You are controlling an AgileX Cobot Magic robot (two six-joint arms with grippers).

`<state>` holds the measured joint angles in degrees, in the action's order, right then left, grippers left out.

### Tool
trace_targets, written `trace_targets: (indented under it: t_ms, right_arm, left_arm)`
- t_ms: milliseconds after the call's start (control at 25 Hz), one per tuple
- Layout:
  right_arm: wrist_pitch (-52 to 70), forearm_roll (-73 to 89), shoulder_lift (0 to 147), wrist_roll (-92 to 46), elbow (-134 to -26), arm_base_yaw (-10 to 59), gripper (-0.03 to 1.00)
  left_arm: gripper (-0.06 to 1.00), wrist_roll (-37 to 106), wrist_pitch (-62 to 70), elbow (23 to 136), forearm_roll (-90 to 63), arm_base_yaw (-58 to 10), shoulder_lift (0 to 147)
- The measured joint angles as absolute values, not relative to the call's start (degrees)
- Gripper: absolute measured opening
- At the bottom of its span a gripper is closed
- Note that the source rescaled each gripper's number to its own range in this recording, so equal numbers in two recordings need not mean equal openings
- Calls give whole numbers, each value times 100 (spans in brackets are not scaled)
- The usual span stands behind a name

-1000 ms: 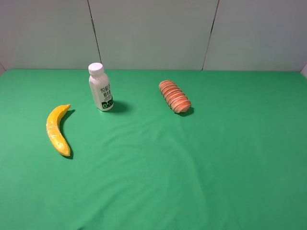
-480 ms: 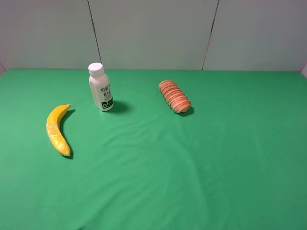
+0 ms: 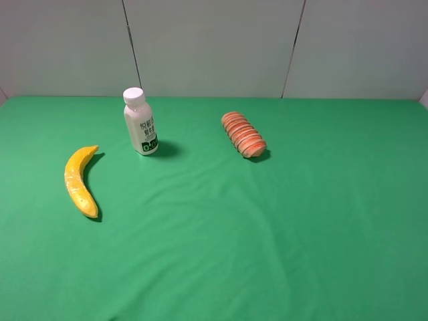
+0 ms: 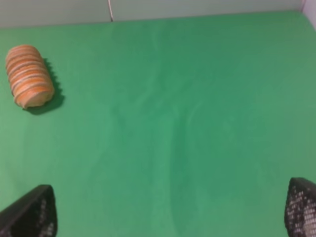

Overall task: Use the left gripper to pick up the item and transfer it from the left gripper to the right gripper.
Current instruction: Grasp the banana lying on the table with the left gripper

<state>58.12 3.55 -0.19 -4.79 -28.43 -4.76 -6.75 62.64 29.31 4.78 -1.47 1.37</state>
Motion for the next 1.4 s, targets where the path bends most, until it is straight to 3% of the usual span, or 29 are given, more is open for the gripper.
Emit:
trace_targets:
  t_ms: [640, 1400]
  right_arm:
    - [5812, 355, -19, -479, -2843, -476, 100]
    - [5812, 350, -19, -479, -2843, -476, 100]
  left_arm:
    - [98, -950, 6412, 4001, 461, -147, 3279]
    - [100, -1562, 4535, 4002, -85, -424, 6990]
